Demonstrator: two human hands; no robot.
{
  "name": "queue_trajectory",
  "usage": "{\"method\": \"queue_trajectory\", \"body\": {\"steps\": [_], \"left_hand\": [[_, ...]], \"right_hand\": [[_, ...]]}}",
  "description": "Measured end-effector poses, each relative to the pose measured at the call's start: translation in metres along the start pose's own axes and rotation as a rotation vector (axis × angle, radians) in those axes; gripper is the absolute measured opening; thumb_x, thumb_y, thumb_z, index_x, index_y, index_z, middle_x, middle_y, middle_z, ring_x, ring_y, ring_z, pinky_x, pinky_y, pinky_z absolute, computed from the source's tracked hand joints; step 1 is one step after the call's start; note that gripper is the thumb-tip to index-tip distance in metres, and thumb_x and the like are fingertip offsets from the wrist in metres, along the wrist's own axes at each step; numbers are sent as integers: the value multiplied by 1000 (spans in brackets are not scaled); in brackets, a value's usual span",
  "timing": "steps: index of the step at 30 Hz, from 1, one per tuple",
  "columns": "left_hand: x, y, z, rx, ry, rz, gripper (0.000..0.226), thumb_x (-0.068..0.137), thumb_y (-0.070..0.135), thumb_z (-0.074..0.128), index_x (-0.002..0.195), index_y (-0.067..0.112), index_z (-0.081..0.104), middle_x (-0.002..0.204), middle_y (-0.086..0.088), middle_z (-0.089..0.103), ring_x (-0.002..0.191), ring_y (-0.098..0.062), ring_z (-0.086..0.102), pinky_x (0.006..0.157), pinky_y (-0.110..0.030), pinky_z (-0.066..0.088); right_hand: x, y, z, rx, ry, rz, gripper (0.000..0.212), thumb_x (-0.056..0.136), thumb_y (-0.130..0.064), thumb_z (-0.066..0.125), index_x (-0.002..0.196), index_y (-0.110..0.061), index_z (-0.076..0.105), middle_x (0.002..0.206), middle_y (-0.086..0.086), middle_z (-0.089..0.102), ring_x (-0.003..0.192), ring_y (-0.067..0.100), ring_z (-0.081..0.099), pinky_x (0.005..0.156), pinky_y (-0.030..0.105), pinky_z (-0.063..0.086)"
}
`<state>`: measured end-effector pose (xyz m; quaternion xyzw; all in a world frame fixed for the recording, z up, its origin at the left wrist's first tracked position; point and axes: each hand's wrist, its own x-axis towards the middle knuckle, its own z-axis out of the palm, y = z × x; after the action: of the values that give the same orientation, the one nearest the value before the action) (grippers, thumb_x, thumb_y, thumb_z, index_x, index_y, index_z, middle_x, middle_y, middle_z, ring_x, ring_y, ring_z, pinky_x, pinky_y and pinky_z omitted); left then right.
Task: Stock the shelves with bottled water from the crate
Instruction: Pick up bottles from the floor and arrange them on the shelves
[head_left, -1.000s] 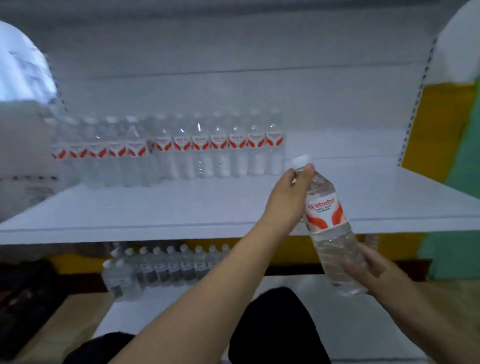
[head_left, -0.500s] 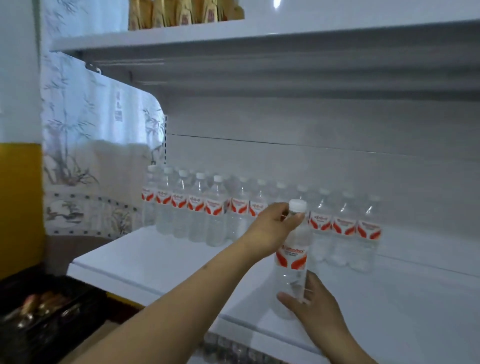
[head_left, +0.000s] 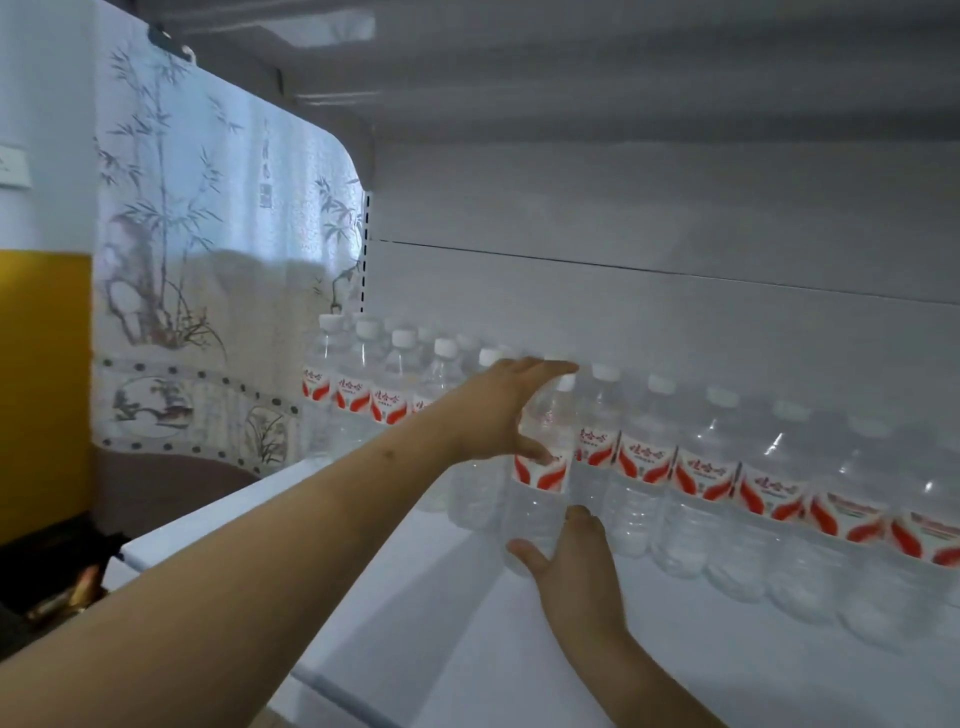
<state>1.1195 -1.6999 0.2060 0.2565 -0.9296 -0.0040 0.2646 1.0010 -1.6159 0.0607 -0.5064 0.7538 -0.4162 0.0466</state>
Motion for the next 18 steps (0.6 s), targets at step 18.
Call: {"method": "queue_trajectory", "body": {"steps": [18], "left_hand": [[24,-13,2,423,-42,-73,101,78,55,71,155,29,11,159,-6,25,147,-25,20,122,-42,4]], "right_hand": [[24,-7,16,-227,-119,41,63,86,-56,63,130,-14,48,129,4,59,118,22,58,95,33,50]]}}
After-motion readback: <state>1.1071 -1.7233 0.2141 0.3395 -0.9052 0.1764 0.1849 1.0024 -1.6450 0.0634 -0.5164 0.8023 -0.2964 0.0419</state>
